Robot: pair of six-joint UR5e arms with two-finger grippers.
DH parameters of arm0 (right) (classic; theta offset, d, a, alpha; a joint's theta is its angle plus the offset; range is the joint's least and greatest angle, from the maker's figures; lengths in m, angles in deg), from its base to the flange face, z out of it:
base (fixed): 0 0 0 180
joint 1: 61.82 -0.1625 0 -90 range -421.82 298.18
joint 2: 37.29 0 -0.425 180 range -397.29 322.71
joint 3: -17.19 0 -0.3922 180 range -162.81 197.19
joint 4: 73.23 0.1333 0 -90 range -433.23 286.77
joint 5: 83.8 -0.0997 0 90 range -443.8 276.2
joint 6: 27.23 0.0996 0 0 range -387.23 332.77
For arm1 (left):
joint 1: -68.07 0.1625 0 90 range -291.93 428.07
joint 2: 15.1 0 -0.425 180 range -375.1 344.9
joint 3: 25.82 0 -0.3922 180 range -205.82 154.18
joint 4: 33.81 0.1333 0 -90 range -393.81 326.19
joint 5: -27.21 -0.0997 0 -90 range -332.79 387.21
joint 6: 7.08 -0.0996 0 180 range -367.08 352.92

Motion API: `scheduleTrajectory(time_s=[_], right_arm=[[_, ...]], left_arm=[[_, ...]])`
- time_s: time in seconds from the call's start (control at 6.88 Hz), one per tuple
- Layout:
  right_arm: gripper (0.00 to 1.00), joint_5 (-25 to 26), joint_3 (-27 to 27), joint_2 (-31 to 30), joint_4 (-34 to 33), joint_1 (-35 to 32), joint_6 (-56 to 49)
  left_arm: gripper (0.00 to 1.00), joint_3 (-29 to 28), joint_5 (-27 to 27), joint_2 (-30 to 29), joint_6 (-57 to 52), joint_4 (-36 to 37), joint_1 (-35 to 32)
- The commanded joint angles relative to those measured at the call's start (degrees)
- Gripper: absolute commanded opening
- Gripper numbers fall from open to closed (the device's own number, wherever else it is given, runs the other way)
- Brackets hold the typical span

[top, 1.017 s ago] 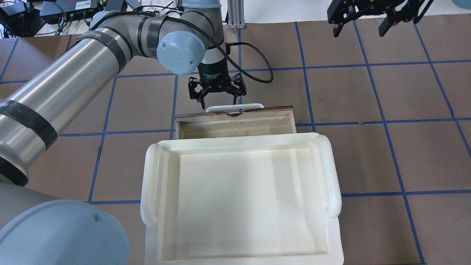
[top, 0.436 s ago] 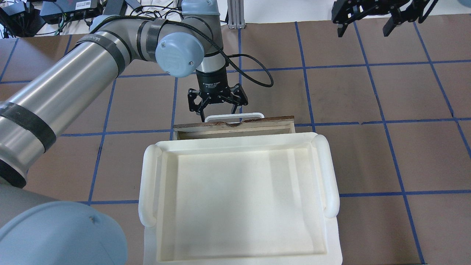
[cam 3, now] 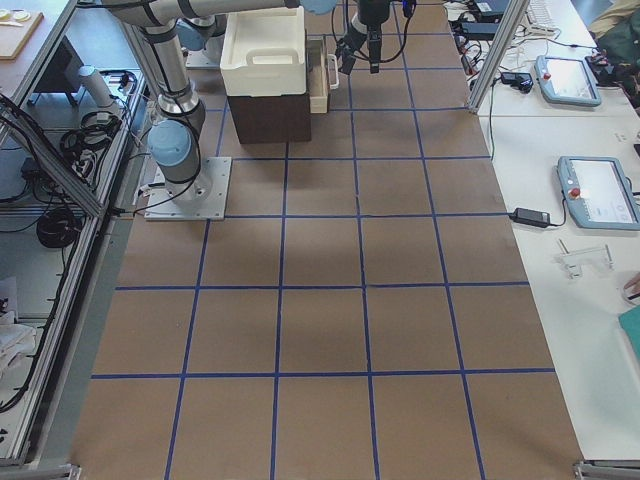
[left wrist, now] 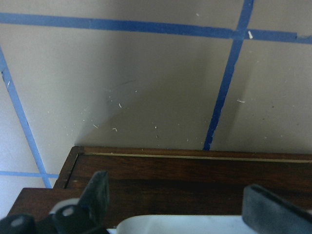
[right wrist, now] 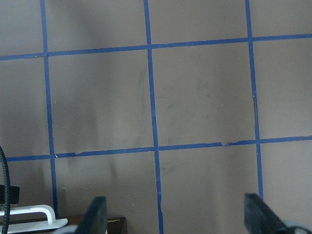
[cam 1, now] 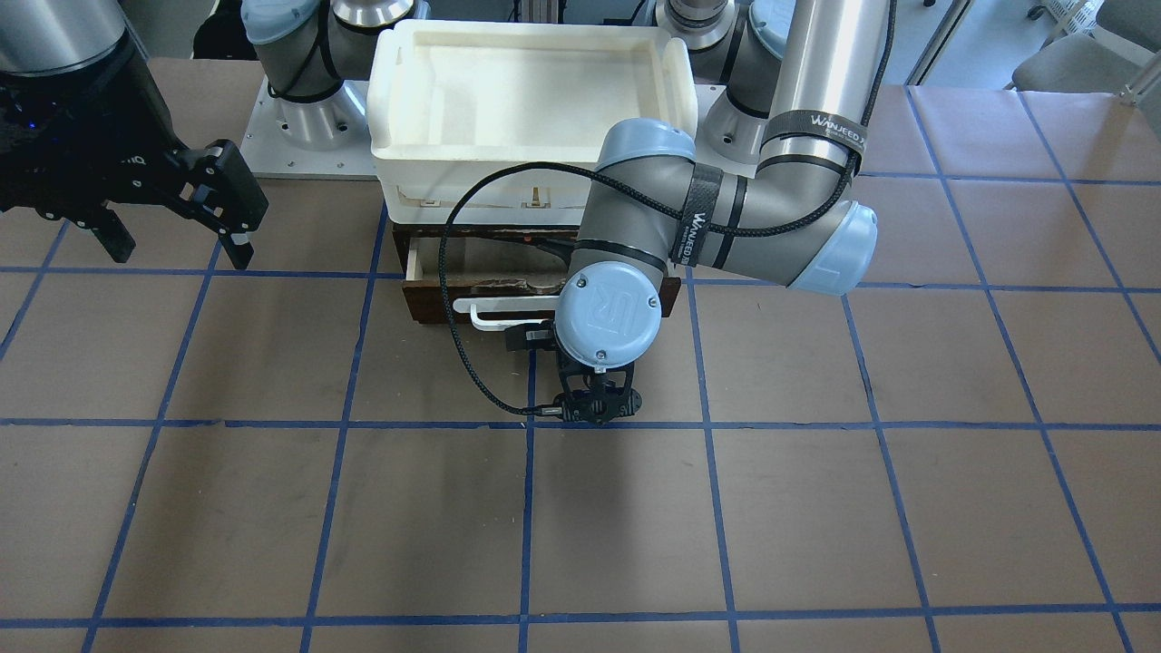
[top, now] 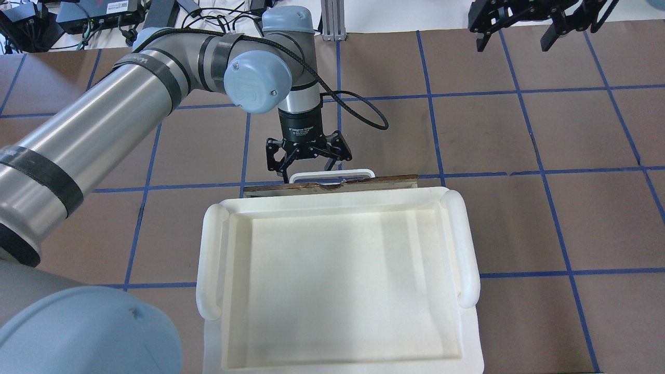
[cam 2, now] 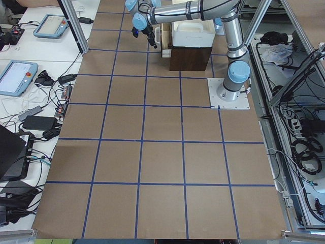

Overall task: Put scissors in drawer and close it
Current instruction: 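Push the drawer front away from the robot with the left gripper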

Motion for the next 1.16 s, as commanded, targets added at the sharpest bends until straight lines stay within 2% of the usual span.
scheduleTrajectory(time_s=[0.0, 1.02], right_arm=[[1.0, -0.14, -0.38, 0.07, -0.15, -0.02, 0.18], [1.0, -0.32, -0.65, -0.02, -0.59, 0.07, 0.36]], left_arm=[[1.0, 1.19, 0.27, 0.03, 1.96, -0.39, -0.08], [1.0, 2.25, 0.71, 1.44, 3.47, -3.8, -0.26]])
